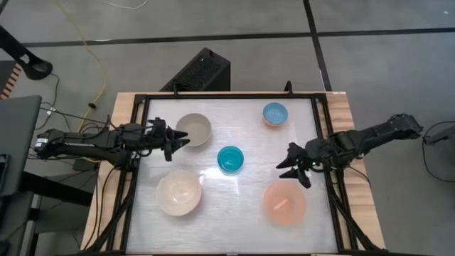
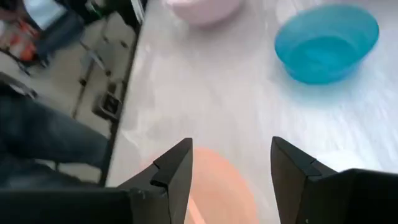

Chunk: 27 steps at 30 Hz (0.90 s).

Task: Nest bowls inside each other
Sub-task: Stack the light orange bowl on top of the white bowl

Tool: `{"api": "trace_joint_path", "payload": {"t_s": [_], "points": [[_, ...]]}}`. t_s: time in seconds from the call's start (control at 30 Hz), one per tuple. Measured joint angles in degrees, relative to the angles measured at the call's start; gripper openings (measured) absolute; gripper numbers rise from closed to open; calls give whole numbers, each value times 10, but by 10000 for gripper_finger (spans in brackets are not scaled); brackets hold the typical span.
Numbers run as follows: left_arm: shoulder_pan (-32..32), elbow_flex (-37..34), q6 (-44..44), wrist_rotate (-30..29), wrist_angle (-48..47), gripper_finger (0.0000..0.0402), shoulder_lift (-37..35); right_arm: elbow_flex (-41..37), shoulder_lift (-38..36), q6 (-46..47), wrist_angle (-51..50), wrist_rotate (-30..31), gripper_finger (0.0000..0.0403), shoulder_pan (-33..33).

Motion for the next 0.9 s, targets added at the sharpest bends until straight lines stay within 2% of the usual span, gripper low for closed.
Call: {"api": "trace_joint_path", "payload": {"t_s": [0.2,0.4,0.6,0.9], "points": [[0,0,-1,0,1,181,-1,1,24,-35,-62,-1,180,-5],[0,0,-3,0,1,181,-1,1,52,-33,-106,-2,180,-3],[0,0,-4,0,1,181,-1,1,88,-29,-119,-5,180,-4],[0,0,-3,0,1,181,-1,-3,165,-27,-94,-49,180,5]]}}
